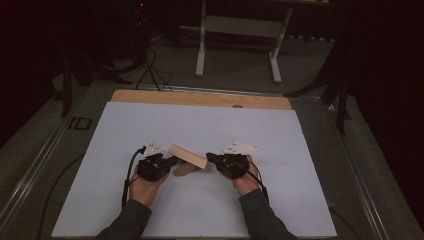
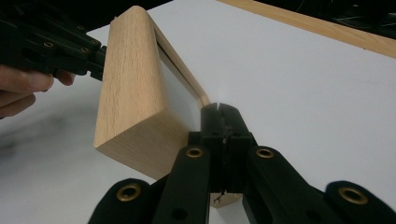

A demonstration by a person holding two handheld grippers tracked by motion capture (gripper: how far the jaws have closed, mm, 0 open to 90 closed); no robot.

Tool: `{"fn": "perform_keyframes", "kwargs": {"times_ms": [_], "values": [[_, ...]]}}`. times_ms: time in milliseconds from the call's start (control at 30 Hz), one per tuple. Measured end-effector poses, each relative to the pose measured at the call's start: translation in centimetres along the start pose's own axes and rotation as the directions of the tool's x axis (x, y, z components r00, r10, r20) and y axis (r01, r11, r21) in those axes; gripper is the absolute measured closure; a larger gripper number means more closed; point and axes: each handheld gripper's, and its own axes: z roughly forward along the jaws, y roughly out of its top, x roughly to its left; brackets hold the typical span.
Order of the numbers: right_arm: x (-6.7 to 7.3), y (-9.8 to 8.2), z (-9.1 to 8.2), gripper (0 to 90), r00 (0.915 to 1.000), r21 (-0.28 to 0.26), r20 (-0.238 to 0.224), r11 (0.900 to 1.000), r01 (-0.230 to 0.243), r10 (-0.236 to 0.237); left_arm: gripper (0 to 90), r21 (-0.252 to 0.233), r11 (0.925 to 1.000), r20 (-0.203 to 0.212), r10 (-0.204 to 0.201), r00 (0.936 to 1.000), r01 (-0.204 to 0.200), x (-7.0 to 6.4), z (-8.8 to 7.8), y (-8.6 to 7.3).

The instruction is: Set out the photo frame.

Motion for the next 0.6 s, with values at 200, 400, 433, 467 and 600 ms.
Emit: {"fn": "perform_keyframes", "kwargs": {"times_ms": [200, 400, 433, 467, 600], "values": [[0.05, 0.01, 0.0, 89.8, 1.0, 0.001, -0.001, 1.0, 0.002, -0.002, 89.5, 0.001, 1.0, 0.006, 0.006, 1.0, -0.006, -0.24, 0.03, 0.04], [0.17, 0.01, 0.0, 89.8, 1.0, 0.003, -0.003, 1.0, 0.006, -0.006, 89.5, -0.001, 0.9999, 0.016, 0.014, 0.9998, -0.014, -0.55, 0.0, 0.14], [0.17, 0.01, 0.0, 89.8, 1.0, 0.003, -0.003, 1.0, 0.006, -0.006, 89.5, -0.001, 0.9999, 0.016, 0.014, 0.9998, -0.014, -0.55, 0.0, 0.14], [0.26, 0.01, 0.04, 89.8, 0.9999, 0.003, -0.004, 1.0, 0.01, -0.01, 89.5, -0.002, 0.9999, 0.017, 0.015, 0.9998, -0.015, -0.62, -0.07, 0.18], [0.41, 0.02, 0.09, 89.8, 0.9999, 0.004, -0.008, 1.0, 0.014, -0.014, 89.5, -0.004, 0.9999, 0.02, 0.017, 0.9997, -0.017, -0.73, -0.18, 0.23]]}}
